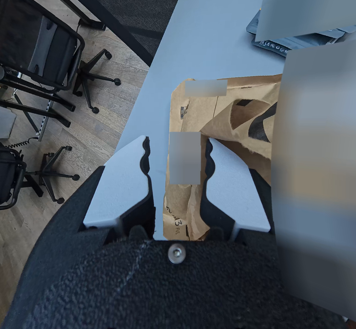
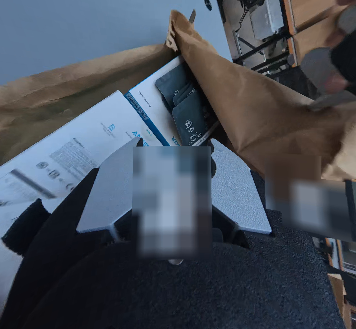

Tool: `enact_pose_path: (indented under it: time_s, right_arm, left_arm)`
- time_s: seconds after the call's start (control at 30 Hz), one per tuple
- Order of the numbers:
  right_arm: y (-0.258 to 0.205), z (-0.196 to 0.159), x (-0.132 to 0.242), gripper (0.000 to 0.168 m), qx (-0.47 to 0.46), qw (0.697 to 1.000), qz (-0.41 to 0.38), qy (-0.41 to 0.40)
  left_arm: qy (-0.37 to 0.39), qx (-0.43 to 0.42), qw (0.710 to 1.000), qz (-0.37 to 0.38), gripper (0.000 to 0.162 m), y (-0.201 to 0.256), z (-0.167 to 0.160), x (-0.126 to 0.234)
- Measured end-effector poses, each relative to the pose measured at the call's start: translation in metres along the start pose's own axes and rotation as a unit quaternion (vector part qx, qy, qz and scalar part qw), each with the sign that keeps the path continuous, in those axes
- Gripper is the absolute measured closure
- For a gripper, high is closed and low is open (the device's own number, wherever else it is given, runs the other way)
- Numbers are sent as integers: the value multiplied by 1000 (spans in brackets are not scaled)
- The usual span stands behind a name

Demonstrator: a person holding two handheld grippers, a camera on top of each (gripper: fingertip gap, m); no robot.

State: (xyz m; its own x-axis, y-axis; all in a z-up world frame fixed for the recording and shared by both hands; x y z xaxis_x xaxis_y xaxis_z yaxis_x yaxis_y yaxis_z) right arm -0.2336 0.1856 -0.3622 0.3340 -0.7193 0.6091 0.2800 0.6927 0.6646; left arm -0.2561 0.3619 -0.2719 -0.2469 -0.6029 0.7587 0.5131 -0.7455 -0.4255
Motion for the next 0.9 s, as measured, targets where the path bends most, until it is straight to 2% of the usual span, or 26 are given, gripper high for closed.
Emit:
enact_pose_path:
  time_s: [0.13,0.23,0.33,0.4,0.53,0.63,0.7,0.8,0.9]
  right_arm:
    - [-5,3,-62,99,31,998,-19,-42]
    - [5,12,-78,107,34,997,-64,-24]
    - [8,9,-95,105,38,995,-78,-47]
    - [7,7,-103,110,58,993,-88,-55]
    - [10,9,-115,120,81,990,-105,-52]
    - [11,11,-125,152,94,988,-110,-57]
    - [16,12,-128,167,87,989,-110,-56]
    - [22,14,-123,167,60,993,-77,-60]
    - [25,15,-96,168,36,997,-52,-43]
  left_arm:
    - [3,-15,1000,-13,107,1,0,-3]
    - [7,-17,999,-30,107,0,0,-5]
    - [11,-9,999,-46,106,-1,-1,-5]
    - [12,-2,998,-55,107,-1,-1,-6]
    - [18,7,998,-57,109,-5,-2,-5]
    - [15,7,998,-59,108,-4,-4,-3]
    - [16,1,999,-49,109,-6,-3,-1]
    - [17,-1,999,-39,108,-11,1,0]
    - [14,-10,999,-32,106,-12,3,-1]
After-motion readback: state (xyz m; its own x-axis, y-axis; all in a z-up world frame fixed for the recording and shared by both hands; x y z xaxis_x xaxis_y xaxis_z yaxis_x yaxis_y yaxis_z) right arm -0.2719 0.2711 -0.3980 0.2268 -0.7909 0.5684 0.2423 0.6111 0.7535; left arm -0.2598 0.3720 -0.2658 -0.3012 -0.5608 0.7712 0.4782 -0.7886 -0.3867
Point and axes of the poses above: each gripper's, where its closed fingertips meet, x back along the fingers, z out of its top, y = z × x across the jaws, the point moved 2 cm from there along x, back along the fingers, and after that the axes turned 6 degrees about -y, right-handed, at the moved point
